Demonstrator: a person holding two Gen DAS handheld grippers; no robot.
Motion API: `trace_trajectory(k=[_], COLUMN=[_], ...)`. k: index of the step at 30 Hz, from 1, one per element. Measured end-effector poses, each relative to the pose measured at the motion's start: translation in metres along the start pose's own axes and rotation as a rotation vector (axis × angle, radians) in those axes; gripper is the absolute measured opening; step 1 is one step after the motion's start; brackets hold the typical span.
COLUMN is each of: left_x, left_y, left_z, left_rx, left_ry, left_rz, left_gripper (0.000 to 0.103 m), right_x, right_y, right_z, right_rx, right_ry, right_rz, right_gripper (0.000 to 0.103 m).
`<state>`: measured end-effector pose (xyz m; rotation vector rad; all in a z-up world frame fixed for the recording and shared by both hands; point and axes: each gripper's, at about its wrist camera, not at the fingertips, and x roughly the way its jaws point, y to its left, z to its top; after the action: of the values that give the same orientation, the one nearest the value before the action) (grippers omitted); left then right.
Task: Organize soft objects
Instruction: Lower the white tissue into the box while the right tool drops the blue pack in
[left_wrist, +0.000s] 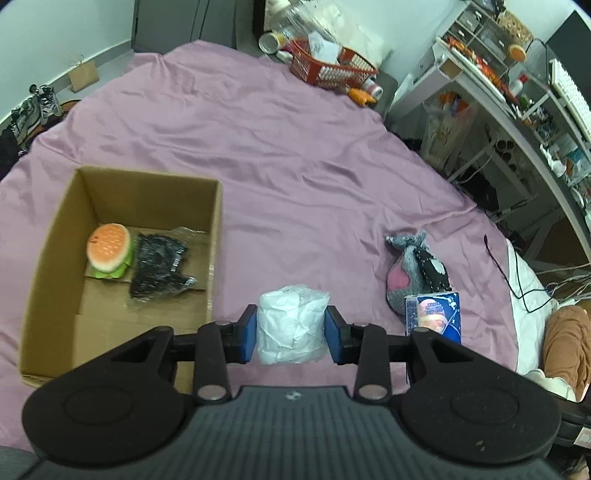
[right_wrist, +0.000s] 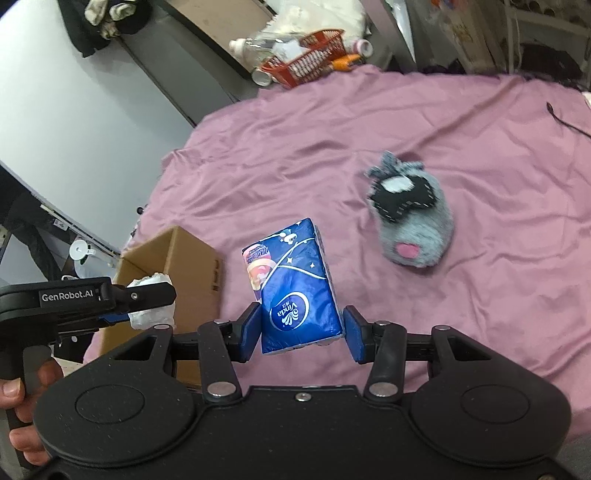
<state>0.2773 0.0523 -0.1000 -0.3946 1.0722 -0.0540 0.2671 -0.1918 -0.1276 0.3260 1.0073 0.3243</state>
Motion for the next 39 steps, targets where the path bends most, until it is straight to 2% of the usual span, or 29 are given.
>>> trace_trajectory(k=[11,22,33,39], left_x=[-0.031,-0.041,-0.029,-0.024], left_y=[0.036,0.076,0.113,0.129], left_z=[0.002,0.012,0.016,0.022], left_rx=[-0.035,-0.082,-0.129,-0.148], left_ry=[-0.046,-0.063,-0.025,0.004], left_rz=[0.015,0.037,0.075,0.093], left_gripper=[0.037,0.037,0.037,0.043], right_x=[-0.007,0.007,0.034,0.047], right_y=[0.049,0.094,0.133,0.152], right_z=[0.002,0.001,-0.001,-0.003], right_rx=[-0.054,-0.110,-0.144,-0.161], right_ry=[-0.028,-0.005,0.045,0.073], right_rz=[0.038,0.059,0.074,0.086], right_gripper=[0.046,0.046,0.046,0.047])
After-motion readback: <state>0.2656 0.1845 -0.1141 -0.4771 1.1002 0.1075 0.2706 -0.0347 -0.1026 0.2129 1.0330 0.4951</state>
